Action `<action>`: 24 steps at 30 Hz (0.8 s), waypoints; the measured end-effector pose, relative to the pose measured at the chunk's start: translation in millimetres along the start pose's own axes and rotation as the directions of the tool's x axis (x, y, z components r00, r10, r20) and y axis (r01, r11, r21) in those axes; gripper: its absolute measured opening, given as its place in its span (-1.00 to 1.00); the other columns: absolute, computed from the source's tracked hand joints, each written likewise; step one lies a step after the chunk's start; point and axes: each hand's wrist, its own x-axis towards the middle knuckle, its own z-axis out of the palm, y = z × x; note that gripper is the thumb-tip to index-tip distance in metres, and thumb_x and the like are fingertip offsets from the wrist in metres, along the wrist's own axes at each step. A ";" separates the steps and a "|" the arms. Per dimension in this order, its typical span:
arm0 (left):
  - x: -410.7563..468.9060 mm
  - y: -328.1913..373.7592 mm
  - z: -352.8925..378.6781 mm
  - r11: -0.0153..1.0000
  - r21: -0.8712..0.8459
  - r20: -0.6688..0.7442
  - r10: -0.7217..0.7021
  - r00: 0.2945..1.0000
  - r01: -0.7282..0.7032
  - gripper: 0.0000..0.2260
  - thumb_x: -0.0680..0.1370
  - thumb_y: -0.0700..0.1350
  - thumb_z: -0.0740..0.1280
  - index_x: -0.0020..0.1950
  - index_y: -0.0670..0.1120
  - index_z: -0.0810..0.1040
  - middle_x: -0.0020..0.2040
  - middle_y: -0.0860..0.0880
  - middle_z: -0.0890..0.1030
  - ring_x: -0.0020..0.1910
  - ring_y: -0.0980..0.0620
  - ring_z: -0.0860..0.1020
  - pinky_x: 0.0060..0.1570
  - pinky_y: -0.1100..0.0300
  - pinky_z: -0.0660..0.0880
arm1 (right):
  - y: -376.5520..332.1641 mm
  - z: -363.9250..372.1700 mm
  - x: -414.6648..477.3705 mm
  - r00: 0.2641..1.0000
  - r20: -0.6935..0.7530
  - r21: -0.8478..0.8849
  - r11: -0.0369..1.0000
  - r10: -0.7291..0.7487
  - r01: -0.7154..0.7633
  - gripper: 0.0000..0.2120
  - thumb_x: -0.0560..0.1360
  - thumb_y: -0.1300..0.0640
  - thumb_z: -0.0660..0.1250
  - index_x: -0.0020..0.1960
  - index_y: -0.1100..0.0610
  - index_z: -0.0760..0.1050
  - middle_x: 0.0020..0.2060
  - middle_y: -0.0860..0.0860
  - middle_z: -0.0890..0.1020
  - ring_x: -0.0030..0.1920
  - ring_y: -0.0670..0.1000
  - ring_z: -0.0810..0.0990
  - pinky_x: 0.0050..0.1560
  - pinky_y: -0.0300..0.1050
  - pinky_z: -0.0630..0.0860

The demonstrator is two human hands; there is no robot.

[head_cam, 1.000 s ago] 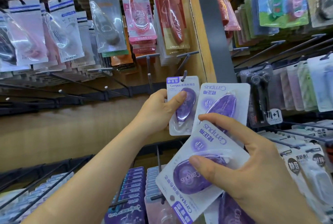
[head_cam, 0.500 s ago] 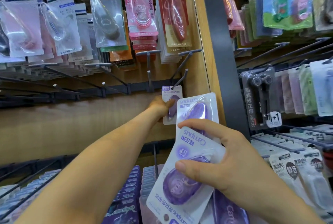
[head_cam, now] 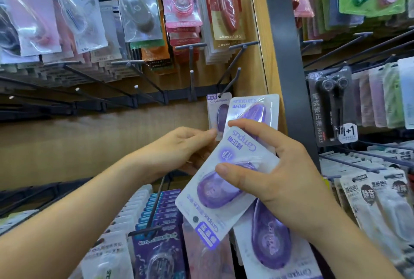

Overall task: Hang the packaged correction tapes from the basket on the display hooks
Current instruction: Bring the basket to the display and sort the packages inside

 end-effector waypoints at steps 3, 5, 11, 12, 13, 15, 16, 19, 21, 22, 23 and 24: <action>-37.9 -5.8 -9.3 0.984 -0.171 0.174 0.087 0.981 -0.056 -0.54 0.45 0.31 0.33 0.00 -0.06 0.68 -0.02 -0.18 0.68 -0.10 -0.07 0.61 -0.10 0.07 0.53 | -2.1 7.0 0.7 0.998 -0.063 0.037 0.999 -0.031 0.034 -0.51 0.21 0.00 0.56 0.13 -0.16 0.59 -0.09 -0.19 0.71 -0.10 -0.18 0.68 -0.10 -0.34 0.55; -51.3 -12.4 -17.1 0.978 -0.201 0.270 0.116 0.956 -0.063 -0.45 0.35 0.20 0.54 0.15 -0.15 0.60 0.09 -0.26 0.63 -0.01 -0.13 0.59 -0.02 0.02 0.57 | -2.8 11.2 1.1 0.992 -0.106 0.046 0.997 -0.061 0.066 -0.51 0.22 -0.01 0.55 0.15 -0.13 0.58 -0.08 -0.18 0.71 -0.10 -0.18 0.67 -0.11 -0.33 0.56; -68.6 -25.8 -27.2 0.936 -0.298 -0.057 0.180 0.982 -0.189 -0.58 0.10 -0.02 0.70 -0.12 -0.07 0.68 -0.16 -0.17 0.70 -0.26 -0.05 0.68 -0.30 0.12 0.64 | -10.6 16.9 -0.4 0.982 -0.147 0.047 0.990 -0.122 0.130 -0.66 0.29 -0.03 0.49 0.06 -0.06 0.58 -0.16 -0.19 0.71 -0.18 -0.24 0.64 -0.14 -0.43 0.50; -69.2 -29.0 -30.5 0.915 -0.342 -0.129 0.178 0.975 -0.213 -0.53 0.08 0.00 0.71 -0.09 -0.08 0.71 -0.12 -0.19 0.71 -0.24 -0.06 0.69 -0.26 0.10 0.65 | -10.9 15.4 -1.0 0.980 -0.154 0.018 0.991 -0.126 0.130 -0.70 0.31 -0.05 0.48 0.03 -0.05 0.59 -0.16 -0.19 0.70 -0.17 -0.23 0.64 -0.13 -0.43 0.49; -70.0 -30.7 -33.1 0.892 -0.383 -0.197 0.176 0.965 -0.240 -0.48 0.09 0.01 0.70 -0.01 -0.11 0.71 -0.07 -0.20 0.71 -0.20 -0.07 0.70 -0.21 0.07 0.66 | -10.9 13.6 -1.3 0.979 -0.159 -0.009 0.992 -0.127 0.127 -0.76 0.33 -0.05 0.46 -0.01 -0.05 0.60 -0.16 -0.18 0.70 -0.17 -0.22 0.63 -0.12 -0.43 0.49; -71.5 -28.4 -35.0 0.845 -0.443 -0.307 0.171 0.936 -0.299 -0.49 0.17 0.00 0.65 0.07 -0.12 0.70 -0.04 -0.19 0.71 -0.20 -0.06 0.70 -0.19 0.05 0.67 | -10.3 9.7 -0.5 0.983 -0.138 -0.055 0.992 -0.119 0.113 -0.86 0.37 -0.03 0.43 -0.09 -0.04 0.60 -0.17 -0.16 0.68 -0.19 -0.22 0.61 -0.13 -0.43 0.48; -72.0 -24.9 -34.7 0.832 -0.454 -0.354 0.160 0.921 -0.319 -0.56 0.22 -0.01 0.59 0.05 -0.12 0.70 -0.07 -0.17 0.71 -0.24 -0.03 0.69 -0.23 0.06 0.67 | -10.6 8.4 -0.2 0.990 -0.093 -0.073 0.993 -0.102 0.096 -0.89 0.39 -0.02 0.42 -0.11 -0.04 0.61 -0.19 -0.15 0.67 -0.21 -0.21 0.61 -0.14 -0.42 0.49; -70.2 -9.5 -28.2 0.825 -0.442 -0.453 0.133 0.881 -0.352 -0.77 0.37 -0.01 0.41 -0.06 -0.09 0.69 -0.19 -0.11 0.70 -0.34 0.03 0.65 -0.33 0.10 0.65 | -9.4 10.4 -2.6 0.989 0.150 -0.073 0.997 -0.001 0.012 -0.88 0.46 0.00 0.42 -0.02 -0.07 0.65 -0.16 -0.15 0.72 -0.11 -0.10 0.70 0.00 -0.16 0.61; -66.5 -0.9 -19.1 0.796 -0.459 -0.507 0.130 0.852 -0.394 -0.82 0.42 -0.01 0.36 -0.14 -0.08 0.68 -0.21 -0.07 0.70 -0.33 0.05 0.65 -0.33 0.11 0.64 | -7.3 16.1 -6.4 0.975 0.221 -0.049 0.998 0.041 -0.031 -0.87 0.52 -0.02 0.41 0.05 -0.07 0.65 -0.08 -0.11 0.74 -0.01 -0.03 0.71 0.10 0.05 0.61; -64.5 2.5 -13.0 0.771 -0.483 -0.533 0.116 0.838 -0.414 -0.80 0.42 0.01 0.35 -0.14 -0.08 0.68 -0.19 -0.07 0.70 -0.31 0.05 0.66 -0.31 0.10 0.65 | -6.8 18.7 -7.9 0.979 0.200 -0.031 0.999 0.036 -0.030 -0.85 0.53 -0.02 0.38 0.07 -0.07 0.66 -0.07 -0.10 0.74 0.00 -0.01 0.71 0.10 0.09 0.61; -63.4 5.9 -5.1 0.746 -0.513 -0.548 0.096 0.831 -0.424 -0.76 0.41 0.05 0.35 -0.11 -0.09 0.67 -0.16 -0.08 0.71 -0.28 0.03 0.67 -0.27 0.08 0.66 | -6.4 20.7 -9.2 0.987 0.158 -0.003 1.000 0.023 -0.023 -0.86 0.54 0.00 0.38 0.07 -0.07 0.66 -0.06 -0.10 0.74 0.00 -0.02 0.71 0.10 0.08 0.62; -63.7 9.0 4.0 0.723 -0.545 -0.541 0.083 0.837 -0.424 -0.71 0.39 0.08 0.34 -0.08 -0.10 0.66 -0.13 -0.09 0.72 -0.25 0.01 0.68 -0.22 0.06 0.66 | -6.4 21.9 -10.6 0.994 0.111 0.044 0.999 0.019 -0.024 -0.87 0.55 0.01 0.38 0.07 -0.08 0.67 -0.06 -0.10 0.74 -0.01 -0.02 0.71 0.08 0.05 0.63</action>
